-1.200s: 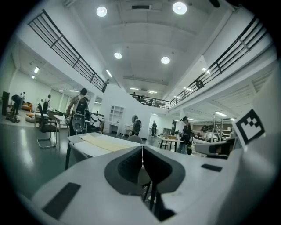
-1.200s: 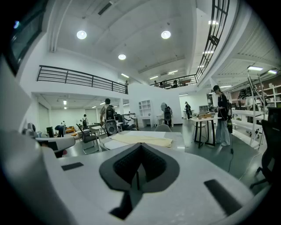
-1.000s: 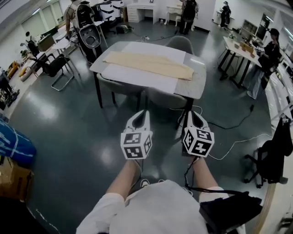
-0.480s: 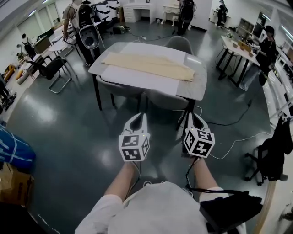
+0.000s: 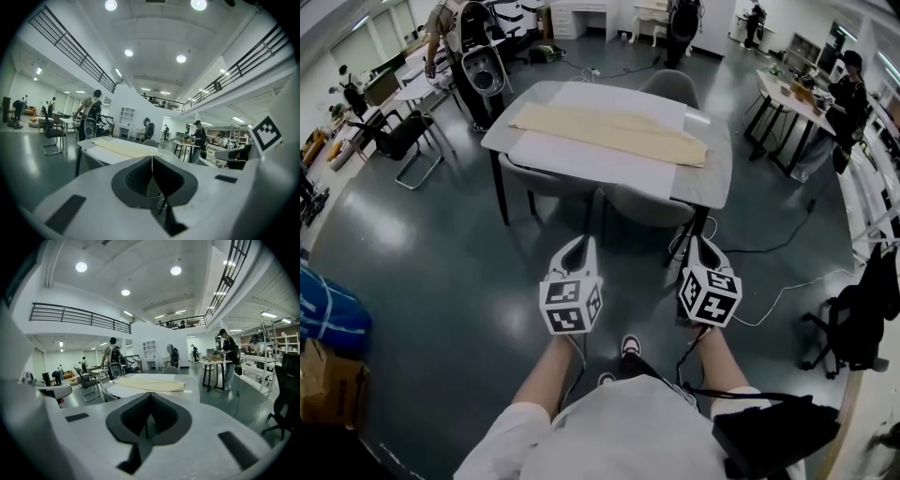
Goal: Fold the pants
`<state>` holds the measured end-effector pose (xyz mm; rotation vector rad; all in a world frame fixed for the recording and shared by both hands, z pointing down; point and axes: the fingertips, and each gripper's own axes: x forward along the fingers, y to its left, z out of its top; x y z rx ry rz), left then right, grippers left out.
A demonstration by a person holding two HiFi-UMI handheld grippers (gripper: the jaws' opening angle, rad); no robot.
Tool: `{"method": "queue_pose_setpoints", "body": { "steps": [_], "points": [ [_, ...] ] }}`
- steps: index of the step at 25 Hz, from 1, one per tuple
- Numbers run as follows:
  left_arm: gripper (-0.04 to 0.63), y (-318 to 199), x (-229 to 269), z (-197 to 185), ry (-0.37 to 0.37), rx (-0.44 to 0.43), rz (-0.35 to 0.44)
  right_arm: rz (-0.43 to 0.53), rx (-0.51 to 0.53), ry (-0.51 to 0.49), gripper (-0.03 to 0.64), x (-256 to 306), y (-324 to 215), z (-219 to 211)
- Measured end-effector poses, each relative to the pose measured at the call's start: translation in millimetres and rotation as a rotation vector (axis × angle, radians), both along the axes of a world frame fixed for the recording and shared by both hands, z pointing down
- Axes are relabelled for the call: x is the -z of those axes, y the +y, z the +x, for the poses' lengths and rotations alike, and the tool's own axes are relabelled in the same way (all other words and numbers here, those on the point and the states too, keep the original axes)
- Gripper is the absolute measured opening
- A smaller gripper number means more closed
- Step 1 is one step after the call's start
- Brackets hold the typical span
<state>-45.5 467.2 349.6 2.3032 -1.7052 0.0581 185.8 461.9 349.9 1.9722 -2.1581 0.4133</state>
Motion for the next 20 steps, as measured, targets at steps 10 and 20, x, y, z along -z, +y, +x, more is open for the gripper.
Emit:
{"method": "queue_pose_setpoints", "body": {
  "steps": [10, 20],
  "points": [
    [0.009, -95, -5, -3, 0.002, 0.020, 0.008, 0.020, 0.023, -0.002, -0.008, 1, -102, -9],
    [0.009, -252, 11, 23, -0.021, 0.017, 0.018, 0.017, 0.043, -0.026, -0.008, 11, -261, 6]
  ]
}}
